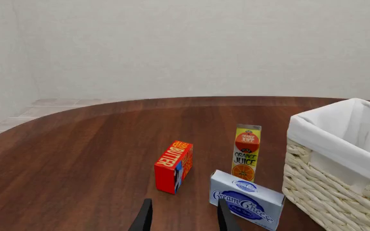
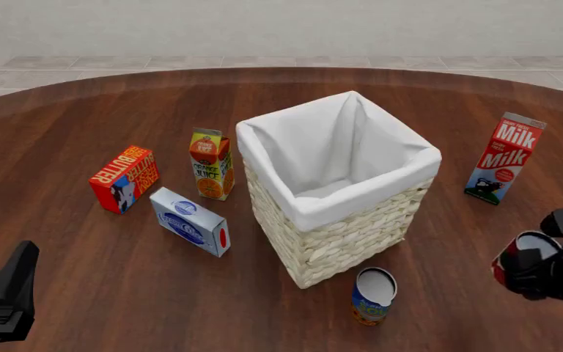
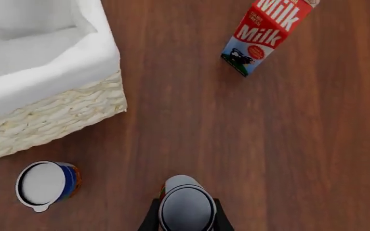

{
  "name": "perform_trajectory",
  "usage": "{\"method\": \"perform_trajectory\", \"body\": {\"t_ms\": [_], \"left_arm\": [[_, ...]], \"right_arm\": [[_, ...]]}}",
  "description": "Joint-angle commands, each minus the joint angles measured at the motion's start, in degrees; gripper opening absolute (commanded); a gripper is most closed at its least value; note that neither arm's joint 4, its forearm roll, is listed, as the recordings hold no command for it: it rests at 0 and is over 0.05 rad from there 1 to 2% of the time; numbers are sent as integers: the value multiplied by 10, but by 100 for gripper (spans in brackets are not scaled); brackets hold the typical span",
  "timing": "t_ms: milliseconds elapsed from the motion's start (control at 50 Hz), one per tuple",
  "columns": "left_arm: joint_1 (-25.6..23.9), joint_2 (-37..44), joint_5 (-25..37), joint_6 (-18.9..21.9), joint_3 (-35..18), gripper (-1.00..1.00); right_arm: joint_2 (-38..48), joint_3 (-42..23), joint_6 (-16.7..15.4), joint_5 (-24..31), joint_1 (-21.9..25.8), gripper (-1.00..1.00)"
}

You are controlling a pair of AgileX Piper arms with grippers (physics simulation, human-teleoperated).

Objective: Pick up the tomato sauce, and put it in the basket.

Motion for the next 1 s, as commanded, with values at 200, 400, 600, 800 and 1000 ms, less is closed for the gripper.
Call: {"method": "perform_trajectory", "body": {"t_ms": [200, 400, 600, 800, 1000], "left_arm": [[0, 0, 0, 0, 0, 100], [0, 0, 0, 0, 0, 100], [0, 0, 0, 0, 0, 100], [0, 0, 0, 0, 0, 100], [0, 0, 0, 0, 0, 100]], "right_arm": [[-55, -108, 16, 118, 40, -100], [-48, -168, 16, 152, 61, -100], [-21, -223, 12, 171, 90, -100], [1, -274, 7, 192, 110, -100], [25, -331, 7, 213, 134, -100]]}}
